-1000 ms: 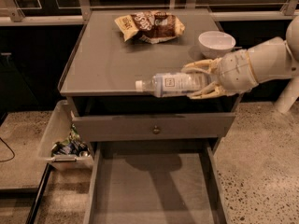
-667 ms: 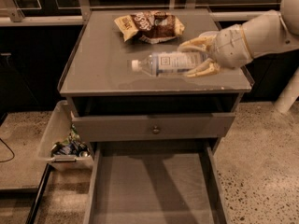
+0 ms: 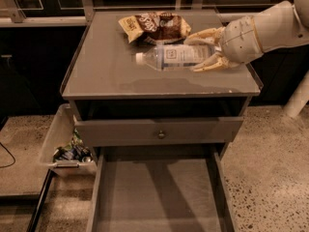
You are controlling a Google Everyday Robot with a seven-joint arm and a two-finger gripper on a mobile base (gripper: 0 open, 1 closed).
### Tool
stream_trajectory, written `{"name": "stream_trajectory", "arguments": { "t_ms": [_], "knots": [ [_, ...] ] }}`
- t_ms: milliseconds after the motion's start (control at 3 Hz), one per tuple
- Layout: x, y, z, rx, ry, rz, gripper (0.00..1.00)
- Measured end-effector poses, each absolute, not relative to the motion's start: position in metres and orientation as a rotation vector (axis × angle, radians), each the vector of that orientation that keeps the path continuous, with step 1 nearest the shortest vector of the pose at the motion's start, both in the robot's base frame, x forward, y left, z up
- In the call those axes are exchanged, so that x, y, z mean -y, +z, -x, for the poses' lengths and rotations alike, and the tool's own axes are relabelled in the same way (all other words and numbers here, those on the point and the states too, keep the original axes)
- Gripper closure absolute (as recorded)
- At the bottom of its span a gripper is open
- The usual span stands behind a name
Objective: Pick blue plastic bottle from middle drawer and place on counter
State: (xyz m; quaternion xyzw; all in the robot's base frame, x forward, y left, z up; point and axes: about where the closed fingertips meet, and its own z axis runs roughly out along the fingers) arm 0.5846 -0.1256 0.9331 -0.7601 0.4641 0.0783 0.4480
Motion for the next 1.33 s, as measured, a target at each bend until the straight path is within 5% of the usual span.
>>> {"name": "stream_trajectory", "arguments": {
  "t_ms": [1000, 1333],
  "knots": [
    [0.102, 0.9, -0.664, -1.243, 0.246, 1.691, 1.0],
    [0.098, 0.88, -0.684, -1.307, 0.412, 1.588, 1.0]
  ]
}}
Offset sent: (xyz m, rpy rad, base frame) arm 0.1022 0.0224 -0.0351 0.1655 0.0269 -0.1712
